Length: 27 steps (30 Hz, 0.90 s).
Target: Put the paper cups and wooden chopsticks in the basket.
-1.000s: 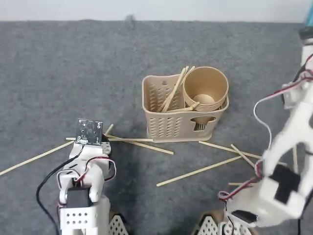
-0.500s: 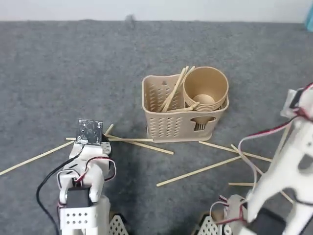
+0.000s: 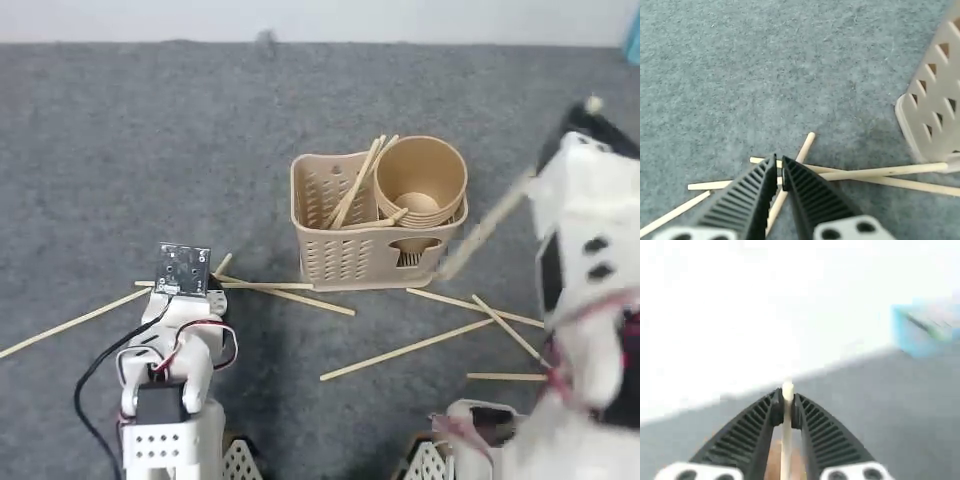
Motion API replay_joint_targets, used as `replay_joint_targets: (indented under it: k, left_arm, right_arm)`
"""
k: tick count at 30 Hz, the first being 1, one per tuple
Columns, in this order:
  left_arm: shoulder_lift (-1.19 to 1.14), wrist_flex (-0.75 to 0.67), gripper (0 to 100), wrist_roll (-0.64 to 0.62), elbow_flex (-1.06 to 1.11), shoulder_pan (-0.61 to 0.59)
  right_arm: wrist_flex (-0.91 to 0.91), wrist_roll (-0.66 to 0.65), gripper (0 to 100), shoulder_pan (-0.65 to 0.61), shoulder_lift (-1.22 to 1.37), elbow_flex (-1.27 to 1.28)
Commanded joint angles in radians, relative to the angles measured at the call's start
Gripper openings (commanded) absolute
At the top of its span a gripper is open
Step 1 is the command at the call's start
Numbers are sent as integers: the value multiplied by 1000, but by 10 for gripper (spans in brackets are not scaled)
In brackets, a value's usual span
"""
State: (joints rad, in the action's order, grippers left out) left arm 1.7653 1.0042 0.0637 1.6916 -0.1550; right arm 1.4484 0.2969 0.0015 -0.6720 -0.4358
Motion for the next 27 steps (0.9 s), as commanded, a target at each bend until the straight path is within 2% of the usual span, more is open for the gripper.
replay_joint_targets:
  k: [1,6,14,21,27]
  left_arm:
    - [17,-12,11,15,-5,-8]
    - [17,-12,11,15,-5,-8]
    - [17,-12,11,15,-5,-8]
    - [17,-12,11,15,-5,-9]
    - [17,-12,11,15,-5,-9]
  right_arm:
    - [-156,64,8,-154,-27,-46]
    - [-403,61,8,-288,-27,35]
    - [-642,60,8,-298,-28,316]
    - [-702,-15,8,-298,-33,523]
    - [-694,-25,8,-300,-41,701]
